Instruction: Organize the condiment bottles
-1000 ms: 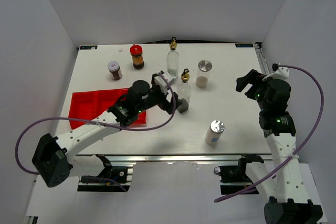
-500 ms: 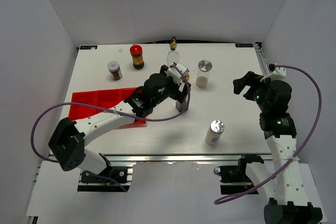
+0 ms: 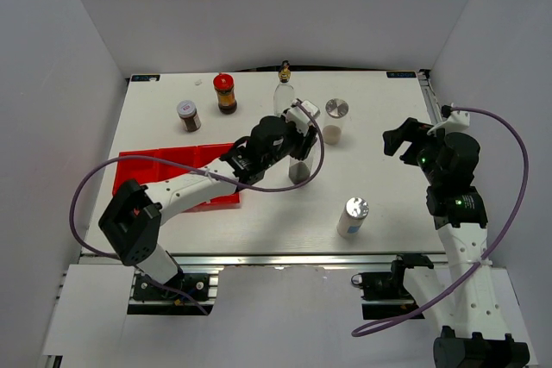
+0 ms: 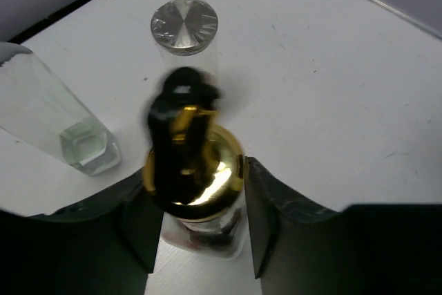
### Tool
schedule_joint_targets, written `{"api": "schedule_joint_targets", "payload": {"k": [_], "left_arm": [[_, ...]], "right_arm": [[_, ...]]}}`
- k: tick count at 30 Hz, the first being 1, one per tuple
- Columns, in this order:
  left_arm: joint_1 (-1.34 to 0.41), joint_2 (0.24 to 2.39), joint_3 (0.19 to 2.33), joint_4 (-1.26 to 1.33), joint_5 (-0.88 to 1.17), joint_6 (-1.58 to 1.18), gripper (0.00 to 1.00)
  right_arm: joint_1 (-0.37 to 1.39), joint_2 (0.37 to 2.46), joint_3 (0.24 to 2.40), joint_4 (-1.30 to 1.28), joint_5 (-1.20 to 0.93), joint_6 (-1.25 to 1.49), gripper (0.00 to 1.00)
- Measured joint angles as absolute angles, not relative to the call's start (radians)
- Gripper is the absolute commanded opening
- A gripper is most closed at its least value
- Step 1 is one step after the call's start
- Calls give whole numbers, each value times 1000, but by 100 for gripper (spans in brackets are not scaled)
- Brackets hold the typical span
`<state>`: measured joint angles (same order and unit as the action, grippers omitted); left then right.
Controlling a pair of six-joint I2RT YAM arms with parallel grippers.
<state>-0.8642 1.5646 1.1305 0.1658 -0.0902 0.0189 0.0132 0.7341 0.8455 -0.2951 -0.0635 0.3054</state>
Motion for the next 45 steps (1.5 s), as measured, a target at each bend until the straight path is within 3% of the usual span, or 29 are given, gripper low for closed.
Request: {"api": "schedule_joint_targets", "payload": {"k": [1, 2, 5, 6, 7, 15, 26, 35, 45], "left_arm": [[-864, 1575, 1141, 165, -89, 19, 48], [-864, 1581, 1149, 164, -91, 15, 35], [-866, 1586, 1166, 146, -97, -3, 18], [-867, 1586, 1169, 141, -105, -12, 5], [-868, 1586, 1172, 134, -118, -26, 0], [-871, 1511, 1223, -9, -331, -111, 0], [-849, 1298, 1441, -216, -954, -160, 0], [-402, 1264, 1468, -459, -1224, -311, 0], [-188, 1221, 1402, -481, -1290, -339, 0]], "right_arm": [[13, 735, 846, -295, -64, 305, 89], [13, 736, 845, -295, -64, 304, 90], [13, 740, 845, -295, -68, 303, 89], [13, 741, 845, -295, -68, 303, 89], [13, 741, 845, -295, -71, 303, 89], [13, 739, 840, -290, -75, 303, 89], [13, 736, 839, -289, -75, 303, 89], [13, 726, 839, -289, -75, 303, 89], [13, 726, 839, -290, -75, 304, 89]]}}
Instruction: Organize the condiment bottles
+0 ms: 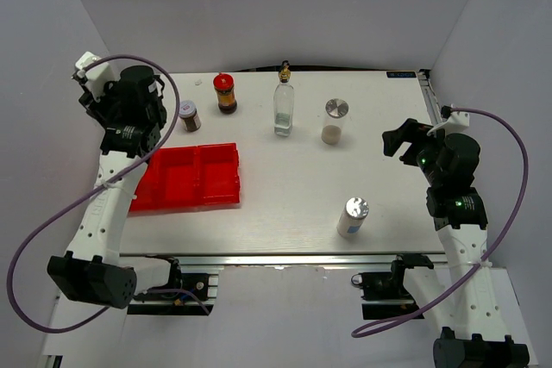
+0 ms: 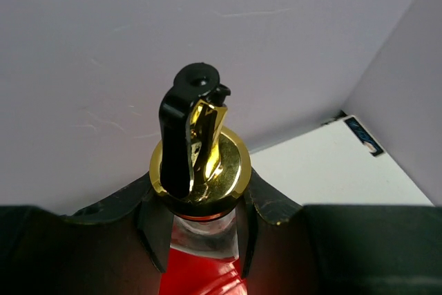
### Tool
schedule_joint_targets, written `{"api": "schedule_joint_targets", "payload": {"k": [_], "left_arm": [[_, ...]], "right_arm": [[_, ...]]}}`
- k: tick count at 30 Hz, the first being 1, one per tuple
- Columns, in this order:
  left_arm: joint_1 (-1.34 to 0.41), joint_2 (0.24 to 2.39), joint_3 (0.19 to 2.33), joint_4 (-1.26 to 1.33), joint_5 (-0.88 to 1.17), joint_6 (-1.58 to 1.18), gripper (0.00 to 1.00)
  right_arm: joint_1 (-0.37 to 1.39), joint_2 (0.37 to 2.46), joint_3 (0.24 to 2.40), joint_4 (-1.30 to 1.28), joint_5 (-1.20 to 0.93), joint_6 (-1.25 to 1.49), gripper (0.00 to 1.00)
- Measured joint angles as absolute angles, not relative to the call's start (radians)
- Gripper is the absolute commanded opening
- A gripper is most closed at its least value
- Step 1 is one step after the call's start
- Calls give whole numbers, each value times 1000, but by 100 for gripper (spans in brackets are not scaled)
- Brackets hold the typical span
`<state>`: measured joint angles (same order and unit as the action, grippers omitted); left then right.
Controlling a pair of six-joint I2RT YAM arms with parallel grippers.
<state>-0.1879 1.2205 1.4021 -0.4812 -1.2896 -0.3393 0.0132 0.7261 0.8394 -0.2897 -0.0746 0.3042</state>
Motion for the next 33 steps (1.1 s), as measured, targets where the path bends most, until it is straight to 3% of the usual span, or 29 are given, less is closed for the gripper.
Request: {"api": "schedule_joint_targets", "payload": {"k": [8, 33], "left_arm": [[-62, 1295, 1338, -452, -1240, -386, 0], [-55, 1398, 1303, -661, -1306, -813, 0]], "right_arm": [[13, 727, 839, -290, -67, 306, 89], [13, 736, 839, -297, -25, 307, 89]]}}
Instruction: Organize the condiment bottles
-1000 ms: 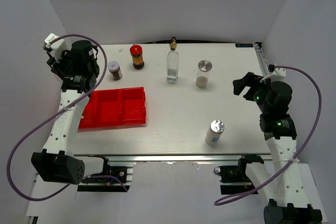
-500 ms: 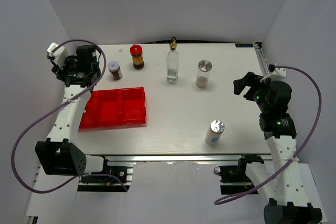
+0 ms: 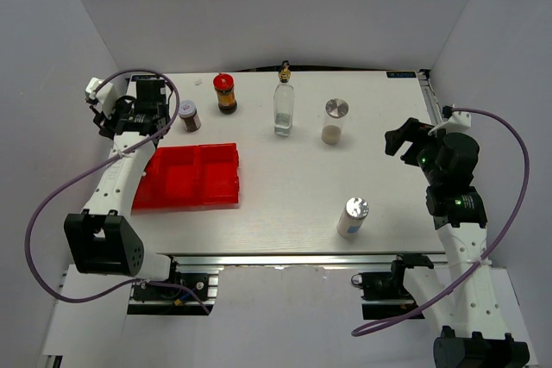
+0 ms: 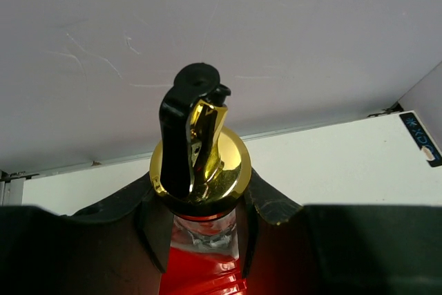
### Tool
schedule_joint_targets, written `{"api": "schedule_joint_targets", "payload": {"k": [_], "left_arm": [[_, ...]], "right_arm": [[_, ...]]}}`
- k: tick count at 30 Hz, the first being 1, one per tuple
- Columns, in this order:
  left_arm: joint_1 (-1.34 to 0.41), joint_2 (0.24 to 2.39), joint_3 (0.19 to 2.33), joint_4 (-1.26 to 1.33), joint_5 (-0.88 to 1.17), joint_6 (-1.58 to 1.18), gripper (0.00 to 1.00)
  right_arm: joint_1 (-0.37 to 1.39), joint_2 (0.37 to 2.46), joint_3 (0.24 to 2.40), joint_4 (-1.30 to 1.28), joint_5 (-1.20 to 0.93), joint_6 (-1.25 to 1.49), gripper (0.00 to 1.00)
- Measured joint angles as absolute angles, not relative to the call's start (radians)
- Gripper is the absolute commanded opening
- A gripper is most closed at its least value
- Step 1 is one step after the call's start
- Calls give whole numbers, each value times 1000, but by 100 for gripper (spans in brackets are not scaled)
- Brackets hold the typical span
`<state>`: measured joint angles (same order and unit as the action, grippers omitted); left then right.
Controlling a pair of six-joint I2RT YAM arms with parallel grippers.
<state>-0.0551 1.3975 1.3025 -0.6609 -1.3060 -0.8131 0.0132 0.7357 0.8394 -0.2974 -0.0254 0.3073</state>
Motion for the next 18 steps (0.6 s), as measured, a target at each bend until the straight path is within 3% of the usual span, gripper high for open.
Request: {"api": "schedule_joint_targets", "payload": {"k": [8, 11, 14, 18], "left_arm": [[-55, 1436, 1284, -712, -1322, -920, 0], [-55, 1436, 1276, -717, -1329, -960, 13], [-55, 1438, 1256, -713, -1332, -992, 36], [-55, 1454, 1240, -729, -1335, -1039, 39]], "right_arm": [[13, 748, 839, -298, -25, 308, 90], [13, 750, 839, -298, -25, 308, 89], [13, 751, 839, -298, -23, 308, 89], [13, 753, 839, -298, -22, 308, 89]]}}
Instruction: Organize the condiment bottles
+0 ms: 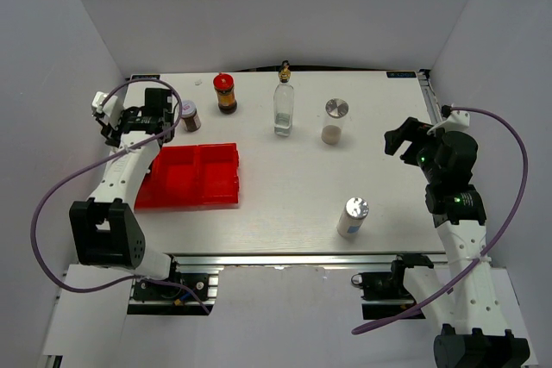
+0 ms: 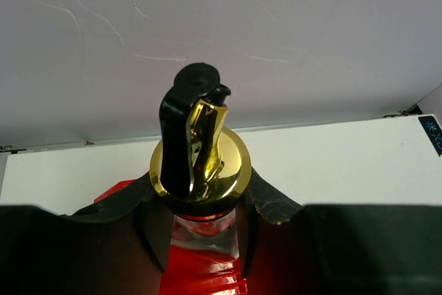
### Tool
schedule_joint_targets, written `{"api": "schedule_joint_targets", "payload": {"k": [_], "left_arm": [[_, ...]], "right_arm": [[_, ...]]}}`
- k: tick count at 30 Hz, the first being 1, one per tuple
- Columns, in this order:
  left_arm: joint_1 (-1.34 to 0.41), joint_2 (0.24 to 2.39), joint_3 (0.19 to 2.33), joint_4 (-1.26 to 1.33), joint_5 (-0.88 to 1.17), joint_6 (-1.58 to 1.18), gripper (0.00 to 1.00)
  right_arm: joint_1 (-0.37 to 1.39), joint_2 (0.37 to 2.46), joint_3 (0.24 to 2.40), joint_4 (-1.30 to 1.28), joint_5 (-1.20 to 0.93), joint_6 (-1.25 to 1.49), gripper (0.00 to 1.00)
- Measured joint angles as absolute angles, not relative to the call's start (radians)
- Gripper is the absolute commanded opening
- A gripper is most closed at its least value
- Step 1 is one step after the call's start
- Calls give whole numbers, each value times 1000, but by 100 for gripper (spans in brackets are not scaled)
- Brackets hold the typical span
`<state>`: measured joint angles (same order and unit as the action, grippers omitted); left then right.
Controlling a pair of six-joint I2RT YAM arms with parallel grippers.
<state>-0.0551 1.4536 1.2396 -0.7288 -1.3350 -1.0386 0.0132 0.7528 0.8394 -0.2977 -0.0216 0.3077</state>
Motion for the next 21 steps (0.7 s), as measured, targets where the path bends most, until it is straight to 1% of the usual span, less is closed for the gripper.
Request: {"api": "schedule_joint_targets", "payload": {"k": [1, 3, 4, 6, 7, 16, 21], "left_arm": [[-55, 1457, 1236, -734, -1334, -1050, 46], [-55, 1460, 1230, -747, -1333, -1067, 65], [-55, 1460, 1229, -748, -1336, -1074, 78], [-55, 1458, 1229, -745, -1343, -1093, 86], [-55, 1457, 1229, -744, -1342, -1097, 98], [-55, 1392, 1217, -794, -1317, -1129, 98], [-55, 1282, 1208, -777, -1225, -1051, 98]], "right_arm": [[13, 753, 839, -298, -22, 308, 89], [13, 753, 839, -298, -22, 308, 89], [13, 754, 839, -298, -22, 308, 89], [13, 754, 839, -298, -22, 308, 89], [13, 755, 839, -298, -22, 308, 90], [13, 754, 839, -298, -29, 308, 89], [13, 752, 833, -277, -97, 302, 89]]}}
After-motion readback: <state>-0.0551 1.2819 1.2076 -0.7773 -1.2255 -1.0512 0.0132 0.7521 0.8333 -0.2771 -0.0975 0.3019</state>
